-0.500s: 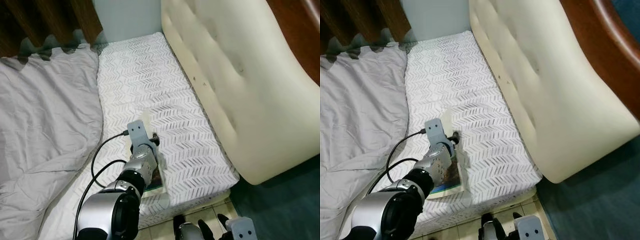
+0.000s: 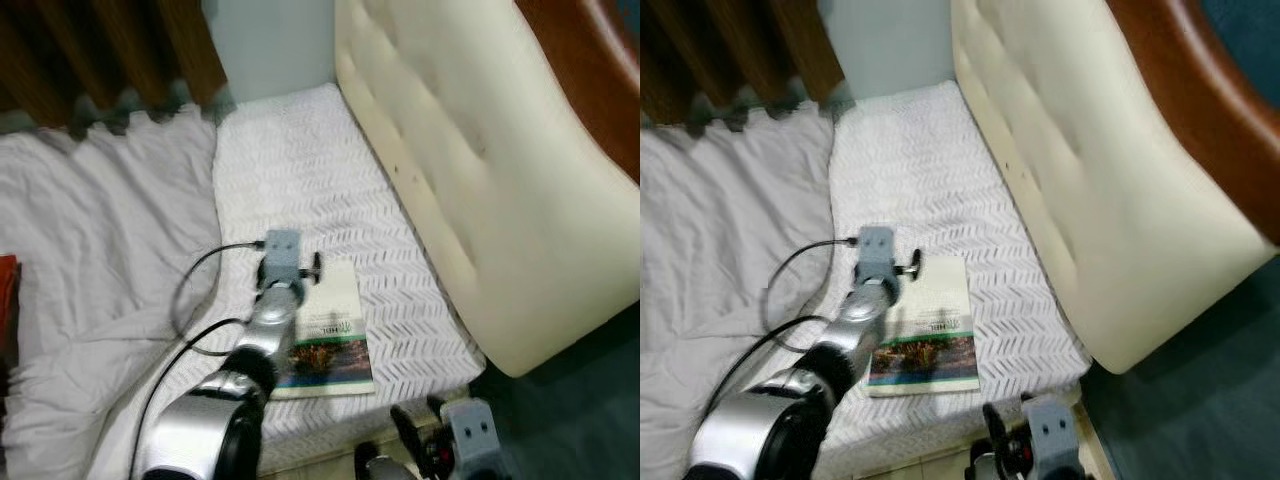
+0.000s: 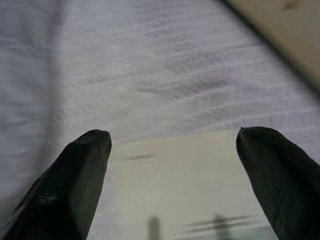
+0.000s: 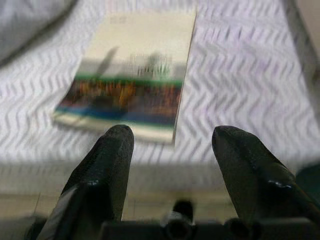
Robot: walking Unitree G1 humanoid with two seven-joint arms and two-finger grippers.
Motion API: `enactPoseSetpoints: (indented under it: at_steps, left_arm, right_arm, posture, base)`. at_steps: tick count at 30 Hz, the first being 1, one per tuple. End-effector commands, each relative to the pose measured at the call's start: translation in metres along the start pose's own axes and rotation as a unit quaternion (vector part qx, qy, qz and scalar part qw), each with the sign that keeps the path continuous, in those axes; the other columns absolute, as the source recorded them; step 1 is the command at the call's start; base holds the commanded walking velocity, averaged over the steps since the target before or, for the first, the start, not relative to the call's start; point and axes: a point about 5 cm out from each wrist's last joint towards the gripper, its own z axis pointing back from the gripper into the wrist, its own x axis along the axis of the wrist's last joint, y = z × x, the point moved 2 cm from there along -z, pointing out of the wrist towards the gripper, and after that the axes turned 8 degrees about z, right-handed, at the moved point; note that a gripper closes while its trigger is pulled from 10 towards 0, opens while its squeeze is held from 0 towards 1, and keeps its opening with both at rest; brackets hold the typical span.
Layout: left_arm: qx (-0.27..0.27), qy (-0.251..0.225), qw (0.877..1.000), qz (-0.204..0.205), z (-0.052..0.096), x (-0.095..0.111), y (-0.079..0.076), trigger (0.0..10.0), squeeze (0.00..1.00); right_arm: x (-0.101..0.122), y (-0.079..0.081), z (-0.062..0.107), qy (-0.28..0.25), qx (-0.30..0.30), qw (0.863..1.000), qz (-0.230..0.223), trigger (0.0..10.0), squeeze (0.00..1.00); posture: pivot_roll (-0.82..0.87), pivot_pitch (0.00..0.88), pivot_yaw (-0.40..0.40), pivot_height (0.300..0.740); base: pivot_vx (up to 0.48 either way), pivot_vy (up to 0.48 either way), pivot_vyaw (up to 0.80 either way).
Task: Clean up the room
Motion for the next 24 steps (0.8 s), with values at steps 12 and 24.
enactPoseSetpoints:
  at_steps: [12,24]
  left_arm:
    - [-0.016,-0.106,0.991,-0.079,0.075,-0.033,0.082,10.0,0.0]
    - [-0.045,-0.031,0.998,-0.04,0.088,-0.068,0.077,10.0,0.0]
  right_arm:
    - [0.019,-0.027,-0.066,-0.039,-0.025,0.998,-0.034,10.0,0.0]
    - [0.021,-0.037,-0.074,-0.057,-0.059,0.996,-0.026,10.0,0.0]
  posture:
    - [-0.01,0.0,-0.03,0.74]
    - [-0.01,0.0,-0.063,0.74]
  base:
    - [0.0,0.0,0.0]
    - [0.0,0.36,0.0]
